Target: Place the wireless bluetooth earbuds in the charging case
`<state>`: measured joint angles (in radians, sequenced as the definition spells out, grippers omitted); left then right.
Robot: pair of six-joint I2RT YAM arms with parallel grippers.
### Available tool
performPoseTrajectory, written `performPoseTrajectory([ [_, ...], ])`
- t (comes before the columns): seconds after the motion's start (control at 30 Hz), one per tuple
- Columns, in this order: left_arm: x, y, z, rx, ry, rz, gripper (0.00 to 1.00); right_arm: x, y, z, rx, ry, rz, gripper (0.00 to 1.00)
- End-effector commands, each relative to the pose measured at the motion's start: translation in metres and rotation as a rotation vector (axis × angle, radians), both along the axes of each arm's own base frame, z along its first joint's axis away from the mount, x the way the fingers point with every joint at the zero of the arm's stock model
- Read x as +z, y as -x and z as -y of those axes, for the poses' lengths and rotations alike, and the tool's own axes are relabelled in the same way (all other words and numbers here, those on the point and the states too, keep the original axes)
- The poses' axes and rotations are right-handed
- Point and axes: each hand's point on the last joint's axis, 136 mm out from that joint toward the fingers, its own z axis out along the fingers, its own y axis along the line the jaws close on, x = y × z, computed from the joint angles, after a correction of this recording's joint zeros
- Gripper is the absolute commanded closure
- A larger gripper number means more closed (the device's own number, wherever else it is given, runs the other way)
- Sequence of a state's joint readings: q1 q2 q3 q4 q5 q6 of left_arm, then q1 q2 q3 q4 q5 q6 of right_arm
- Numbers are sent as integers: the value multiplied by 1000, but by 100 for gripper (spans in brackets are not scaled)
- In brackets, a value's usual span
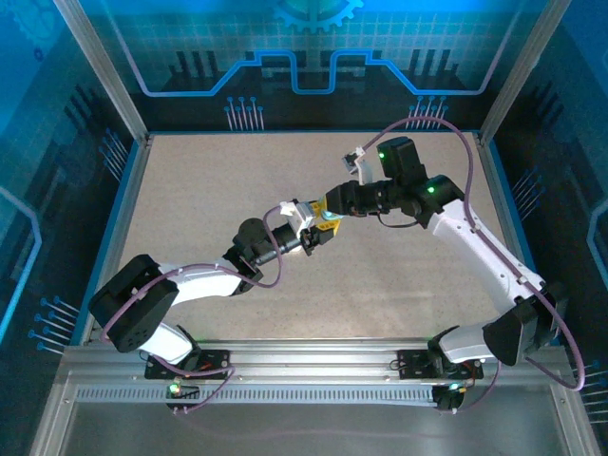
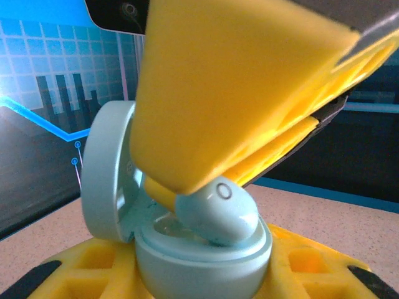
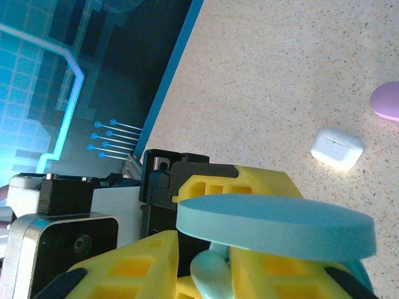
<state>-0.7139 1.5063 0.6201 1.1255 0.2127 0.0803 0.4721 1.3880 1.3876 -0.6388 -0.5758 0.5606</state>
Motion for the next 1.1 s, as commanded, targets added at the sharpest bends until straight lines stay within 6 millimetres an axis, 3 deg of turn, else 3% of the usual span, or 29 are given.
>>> performPoseTrajectory([
  [0.0, 41, 10, -5, -5, 95, 102, 69, -5, -5, 5, -41, 56, -12, 70],
  [0.23, 38, 9, -6, 5, 90, 100, 69, 1, -3, 7, -46, 54, -3, 67],
  [0.63, 37, 11, -9, 15, 81, 110, 69, 49, 12, 20, -39, -8, 181, 58],
  [0.87, 38, 19, -8, -18, 68, 115, 69, 59, -16, 59, -236, 19, 239, 53],
  [1.07, 44, 25, -7, -48, 60, 116, 69, 44, -36, 48, -182, 37, 108, 47],
])
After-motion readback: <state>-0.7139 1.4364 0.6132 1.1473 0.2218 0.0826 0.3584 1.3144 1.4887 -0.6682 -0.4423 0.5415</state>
